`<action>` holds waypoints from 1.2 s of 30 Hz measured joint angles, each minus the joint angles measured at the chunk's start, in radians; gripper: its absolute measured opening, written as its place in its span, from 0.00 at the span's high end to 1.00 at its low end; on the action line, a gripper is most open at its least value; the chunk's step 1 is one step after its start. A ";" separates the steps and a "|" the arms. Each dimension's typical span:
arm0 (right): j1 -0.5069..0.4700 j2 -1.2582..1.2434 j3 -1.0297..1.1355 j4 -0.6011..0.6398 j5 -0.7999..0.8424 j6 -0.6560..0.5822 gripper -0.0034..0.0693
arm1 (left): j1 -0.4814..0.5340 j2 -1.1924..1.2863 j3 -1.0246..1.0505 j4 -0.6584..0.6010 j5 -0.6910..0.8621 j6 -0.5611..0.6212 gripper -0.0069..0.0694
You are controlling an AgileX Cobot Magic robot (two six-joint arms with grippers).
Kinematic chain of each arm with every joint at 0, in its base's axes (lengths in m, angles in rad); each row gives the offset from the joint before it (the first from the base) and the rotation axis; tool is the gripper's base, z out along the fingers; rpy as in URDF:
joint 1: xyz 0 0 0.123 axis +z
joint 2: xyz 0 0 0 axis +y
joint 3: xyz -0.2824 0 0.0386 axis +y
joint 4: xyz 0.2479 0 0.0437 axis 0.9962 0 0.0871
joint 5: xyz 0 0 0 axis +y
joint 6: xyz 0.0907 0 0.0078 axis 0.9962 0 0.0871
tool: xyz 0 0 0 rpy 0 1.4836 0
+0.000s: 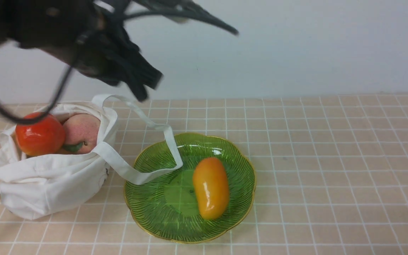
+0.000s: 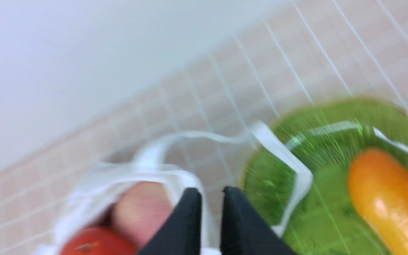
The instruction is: Take the fruit out of the bag on the brown coffee tablecloth and place them on the plate.
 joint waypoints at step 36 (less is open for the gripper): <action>0.000 0.000 0.000 0.000 0.000 0.000 0.97 | 0.000 -1.230 0.893 -0.056 -0.456 -0.291 0.92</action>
